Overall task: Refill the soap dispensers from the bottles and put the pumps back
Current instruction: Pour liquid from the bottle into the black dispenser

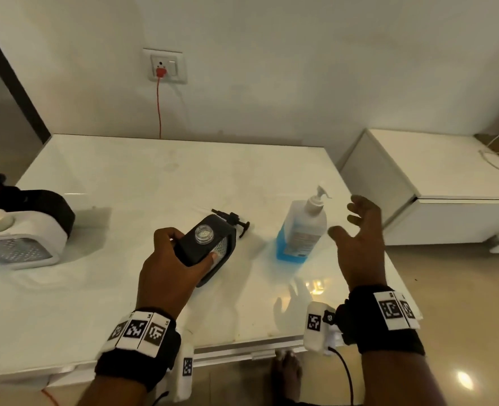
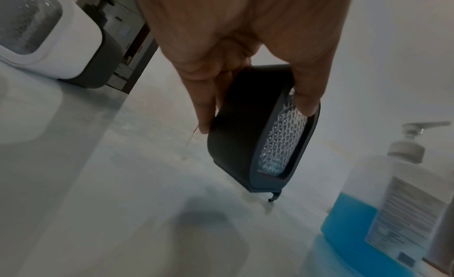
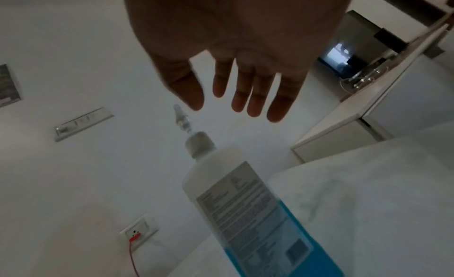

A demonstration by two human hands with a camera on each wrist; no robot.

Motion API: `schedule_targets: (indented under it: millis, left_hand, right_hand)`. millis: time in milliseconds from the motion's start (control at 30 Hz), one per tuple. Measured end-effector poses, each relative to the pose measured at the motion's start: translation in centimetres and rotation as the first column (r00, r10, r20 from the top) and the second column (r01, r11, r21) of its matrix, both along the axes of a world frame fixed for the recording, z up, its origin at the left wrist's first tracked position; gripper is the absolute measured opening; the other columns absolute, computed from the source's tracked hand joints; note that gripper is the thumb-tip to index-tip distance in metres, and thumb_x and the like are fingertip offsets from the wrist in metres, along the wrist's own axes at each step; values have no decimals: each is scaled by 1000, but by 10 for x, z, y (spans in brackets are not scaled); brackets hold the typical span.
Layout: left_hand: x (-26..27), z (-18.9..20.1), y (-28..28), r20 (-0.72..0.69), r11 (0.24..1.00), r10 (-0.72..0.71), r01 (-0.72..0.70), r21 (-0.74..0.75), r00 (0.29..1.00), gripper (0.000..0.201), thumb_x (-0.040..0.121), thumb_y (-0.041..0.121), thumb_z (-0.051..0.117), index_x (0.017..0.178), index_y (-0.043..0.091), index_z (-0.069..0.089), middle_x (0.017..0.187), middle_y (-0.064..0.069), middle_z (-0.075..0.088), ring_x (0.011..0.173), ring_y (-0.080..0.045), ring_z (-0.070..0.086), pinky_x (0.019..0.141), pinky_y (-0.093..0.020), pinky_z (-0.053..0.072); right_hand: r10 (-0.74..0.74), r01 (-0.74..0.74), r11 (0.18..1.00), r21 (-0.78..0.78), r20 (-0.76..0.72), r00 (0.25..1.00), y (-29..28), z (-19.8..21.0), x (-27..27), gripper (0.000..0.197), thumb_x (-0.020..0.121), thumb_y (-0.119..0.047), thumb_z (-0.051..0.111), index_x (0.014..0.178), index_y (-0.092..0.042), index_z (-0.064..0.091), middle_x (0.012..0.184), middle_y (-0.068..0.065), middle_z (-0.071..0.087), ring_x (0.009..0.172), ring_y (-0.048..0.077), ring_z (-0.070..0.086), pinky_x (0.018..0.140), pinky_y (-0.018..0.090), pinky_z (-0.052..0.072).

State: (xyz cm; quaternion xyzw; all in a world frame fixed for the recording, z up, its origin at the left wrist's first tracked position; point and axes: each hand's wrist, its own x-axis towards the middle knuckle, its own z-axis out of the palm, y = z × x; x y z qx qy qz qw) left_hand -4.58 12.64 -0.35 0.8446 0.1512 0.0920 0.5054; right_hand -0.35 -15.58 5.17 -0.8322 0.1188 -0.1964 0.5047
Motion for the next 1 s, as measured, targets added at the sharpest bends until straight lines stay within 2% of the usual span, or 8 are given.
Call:
schedule_targets:
  millis: [67,133,300,600,767,833,900,1000]
  left_hand:
    - [1,0,1,5,1000,12,-12,1,1000,63,79,30,91,116,23,41,101,1,63,88,-24,63,72,-27,48]
    - [2,-1,1,8,1000,16,-16,14,1000,63,79,29,91,116,23,41,100,2,62,87,-23,63,67,-23,46]
    - [1,-6,0,6,999,25,-26,44,1000,63,79,32,90,116,24,40,92,11,59,87,-23,64,77,-32,51]
    - [0,-4,2,-7,995,63,-62,72,998,60,81,33,89,116,26,41,100,7,63,88,-19,62,78,-29,49]
    - [-1,-6,5,-51,991,111,-107,83,992,60,81,36,88,115,26,39,97,5,63,88,-22,62,80,-33,52]
    - [-3,-6,6,-83,989,123,-115,94,989,60,82,38,87,115,26,38,98,3,63,88,-23,61,80,-33,51]
    - [-5,-6,6,-122,988,119,-105,111,985,60,83,40,86,114,26,37,99,3,63,88,-24,61,79,-33,49]
    - [-10,-5,3,-166,991,78,-59,120,983,62,83,42,86,115,27,35,104,3,64,88,-21,59,79,-31,47]
  right_hand:
    - [155,-154,988,21,-107,982,1,-8,4,84,83,5,68,150,-32,34,152,-7,41,133,12,40,111,34,34]
    - [254,-258,966,4,-176,951,4,-13,10,93,83,6,67,155,-36,25,157,-11,33,137,7,32,113,34,29]
    - [369,-373,928,20,-205,906,7,-21,24,77,88,3,69,147,-32,33,131,-8,48,121,11,47,99,29,37]
    - [298,-316,946,-73,-193,935,9,-39,25,82,71,-21,90,139,-29,45,130,-11,50,115,15,53,99,36,47]
    - [370,-393,913,-111,-187,910,34,-40,19,77,68,-27,92,132,-26,49,123,-9,56,99,1,54,78,12,40]
    - [407,-433,893,-125,-187,894,46,-42,17,76,67,-28,93,128,-31,47,119,-12,53,98,0,52,76,10,39]
    - [434,-459,878,-134,-180,883,58,-46,15,77,66,-31,93,124,-36,43,118,-14,52,102,3,52,81,12,41]
    - [439,-461,872,-166,-157,885,72,-53,13,79,65,-39,92,127,-36,45,120,-13,52,109,11,54,94,32,49]
